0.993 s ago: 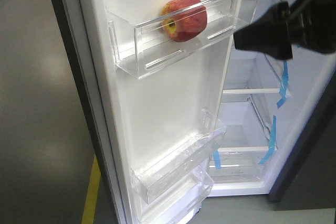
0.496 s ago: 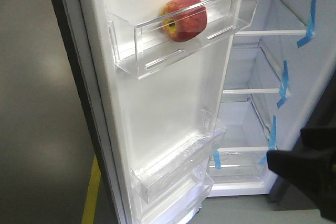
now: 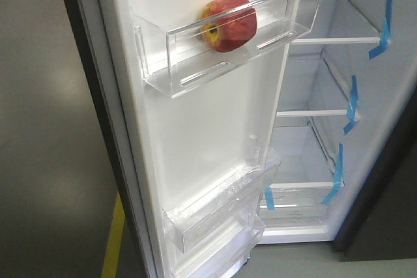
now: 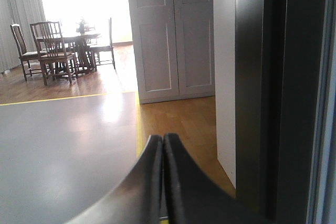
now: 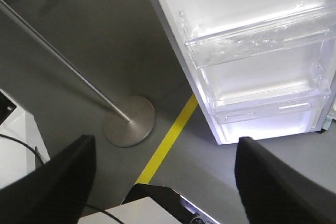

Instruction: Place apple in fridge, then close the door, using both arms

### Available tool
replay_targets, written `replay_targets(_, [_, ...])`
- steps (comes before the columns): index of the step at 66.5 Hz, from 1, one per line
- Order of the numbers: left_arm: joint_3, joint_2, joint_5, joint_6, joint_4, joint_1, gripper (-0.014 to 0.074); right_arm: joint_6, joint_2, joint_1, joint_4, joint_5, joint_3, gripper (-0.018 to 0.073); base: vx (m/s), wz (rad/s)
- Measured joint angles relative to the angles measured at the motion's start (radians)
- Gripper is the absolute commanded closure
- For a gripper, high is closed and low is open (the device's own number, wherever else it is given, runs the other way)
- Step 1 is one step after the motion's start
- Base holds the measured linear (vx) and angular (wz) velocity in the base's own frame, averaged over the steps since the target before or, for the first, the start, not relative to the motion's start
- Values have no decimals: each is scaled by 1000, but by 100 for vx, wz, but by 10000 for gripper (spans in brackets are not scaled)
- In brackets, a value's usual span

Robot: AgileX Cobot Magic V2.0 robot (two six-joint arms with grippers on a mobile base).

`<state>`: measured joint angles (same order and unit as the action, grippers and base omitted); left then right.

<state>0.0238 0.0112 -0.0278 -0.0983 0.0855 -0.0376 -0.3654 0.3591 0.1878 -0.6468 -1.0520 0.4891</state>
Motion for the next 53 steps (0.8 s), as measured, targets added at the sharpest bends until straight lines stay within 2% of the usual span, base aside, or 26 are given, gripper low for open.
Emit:
replay_targets(33, [0,0,0,0,0,0,603,10,-77,0,-3,-121,-49,32,0,0])
replay_targets(53, [0,0,19,-3,0,0,603,10,-77,0,-3,-128,-49,32,0,0])
